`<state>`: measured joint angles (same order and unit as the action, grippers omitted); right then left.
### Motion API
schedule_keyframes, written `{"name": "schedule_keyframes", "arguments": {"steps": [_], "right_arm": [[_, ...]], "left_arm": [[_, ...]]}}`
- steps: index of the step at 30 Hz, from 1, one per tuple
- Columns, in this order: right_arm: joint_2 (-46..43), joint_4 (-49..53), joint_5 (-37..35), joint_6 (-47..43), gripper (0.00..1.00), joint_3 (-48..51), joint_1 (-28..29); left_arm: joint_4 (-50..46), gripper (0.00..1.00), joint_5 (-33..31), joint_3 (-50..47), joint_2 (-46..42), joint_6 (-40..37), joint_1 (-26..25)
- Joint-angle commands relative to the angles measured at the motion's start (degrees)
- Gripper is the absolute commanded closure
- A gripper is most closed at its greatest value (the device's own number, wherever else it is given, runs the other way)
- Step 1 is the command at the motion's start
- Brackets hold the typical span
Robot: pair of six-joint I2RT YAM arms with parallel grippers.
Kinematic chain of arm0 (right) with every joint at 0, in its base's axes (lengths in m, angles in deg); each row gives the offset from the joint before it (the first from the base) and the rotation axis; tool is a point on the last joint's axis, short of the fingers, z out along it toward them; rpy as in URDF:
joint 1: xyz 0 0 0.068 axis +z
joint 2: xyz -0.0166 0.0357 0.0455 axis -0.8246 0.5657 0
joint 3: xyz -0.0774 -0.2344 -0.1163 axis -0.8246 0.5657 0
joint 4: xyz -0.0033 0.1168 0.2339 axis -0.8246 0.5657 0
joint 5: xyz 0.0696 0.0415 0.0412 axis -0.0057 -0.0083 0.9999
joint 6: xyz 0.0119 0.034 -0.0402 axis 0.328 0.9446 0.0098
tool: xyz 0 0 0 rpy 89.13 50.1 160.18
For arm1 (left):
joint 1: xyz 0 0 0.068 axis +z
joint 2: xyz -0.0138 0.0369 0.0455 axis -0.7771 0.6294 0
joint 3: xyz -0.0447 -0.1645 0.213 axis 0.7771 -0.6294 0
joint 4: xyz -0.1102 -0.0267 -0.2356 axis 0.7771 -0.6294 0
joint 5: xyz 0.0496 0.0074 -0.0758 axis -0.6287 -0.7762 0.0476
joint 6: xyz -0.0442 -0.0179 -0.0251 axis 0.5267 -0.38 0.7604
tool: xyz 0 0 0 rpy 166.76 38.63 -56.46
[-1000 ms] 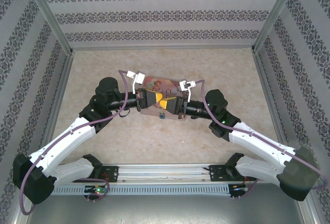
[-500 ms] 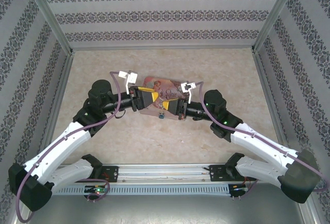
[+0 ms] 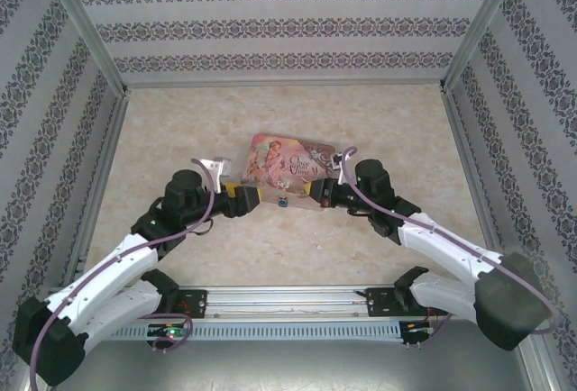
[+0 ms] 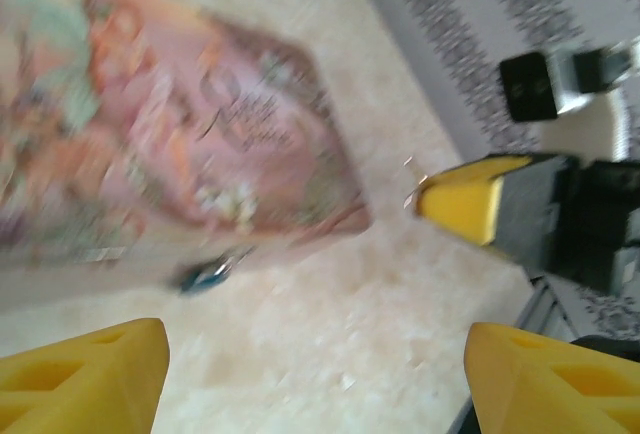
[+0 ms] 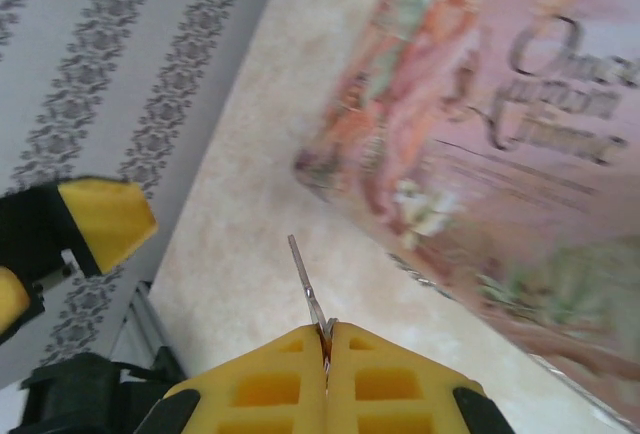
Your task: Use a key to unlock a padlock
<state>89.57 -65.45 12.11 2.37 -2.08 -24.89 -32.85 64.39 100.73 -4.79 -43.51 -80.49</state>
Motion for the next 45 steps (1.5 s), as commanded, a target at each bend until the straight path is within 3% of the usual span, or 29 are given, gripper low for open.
{"name": "schedule_keyframes", "arguments": {"steps": [1,9,17,27,35,45], "right_arm": [[2.6,-3.2,3.7,1.0,1.0,1.3,-2.3],[10.7,-6.3,7.3,0.9,1.0,-0.2,-5.7],[17.4,-7.5,9.0,-0.7,1.0,-3.1,-7.8],[23.8,-7.7,10.9,-0.3,1.0,-5.6,-5.0],[24.2,-8.6,11.8,2.1,1.0,-8.5,-2.7],[21.8,-6.8,12.3,2.4,1.0,-15.0,-3.5]], "left_arm": [[4.8,0.23,0.1,-3.0,2.3,3.0,0.6],[17.8,0.23,4.3,-5.5,14.3,5.6,0.6],[25.6,0.23,2.9,-2.7,26.0,4.8,0.9],[34.9,0.25,3.3,0.8,37.4,5.6,7.8],[32.3,0.25,4.6,3.1,37.8,3.4,10.0],[29.9,0.25,5.5,-3.5,28.0,-2.0,10.0]]}}
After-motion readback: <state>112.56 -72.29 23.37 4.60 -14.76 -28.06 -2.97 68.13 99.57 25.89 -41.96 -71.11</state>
